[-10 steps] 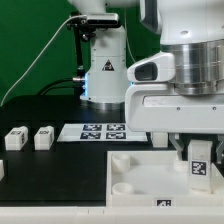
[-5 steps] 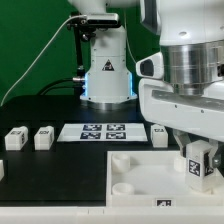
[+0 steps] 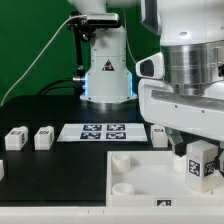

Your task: Assemble one leg

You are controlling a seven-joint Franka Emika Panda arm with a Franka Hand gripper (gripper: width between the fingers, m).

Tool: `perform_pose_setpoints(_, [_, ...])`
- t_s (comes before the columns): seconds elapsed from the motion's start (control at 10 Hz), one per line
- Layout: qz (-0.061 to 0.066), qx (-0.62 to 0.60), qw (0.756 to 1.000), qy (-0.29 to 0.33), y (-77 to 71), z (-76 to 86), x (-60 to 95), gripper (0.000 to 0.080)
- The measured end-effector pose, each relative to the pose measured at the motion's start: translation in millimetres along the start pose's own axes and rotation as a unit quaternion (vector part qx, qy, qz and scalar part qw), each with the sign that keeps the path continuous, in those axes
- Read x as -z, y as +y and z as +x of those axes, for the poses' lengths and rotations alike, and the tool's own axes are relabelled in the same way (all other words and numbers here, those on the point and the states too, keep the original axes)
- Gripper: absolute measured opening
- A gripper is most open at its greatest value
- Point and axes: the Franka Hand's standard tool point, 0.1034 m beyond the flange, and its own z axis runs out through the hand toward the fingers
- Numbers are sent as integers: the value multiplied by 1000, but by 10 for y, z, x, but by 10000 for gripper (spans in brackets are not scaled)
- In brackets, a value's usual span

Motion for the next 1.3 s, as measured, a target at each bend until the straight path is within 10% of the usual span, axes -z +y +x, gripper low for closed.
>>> perform_pose_setpoints(0.5, [-7,280,960,5,-75,-87,26,649])
perform_pose_setpoints(1.1, [-13,514,858,5,-1,16,26,649])
perform_pose_setpoints(1.3, [-13,513,858,5,3,19,23,527])
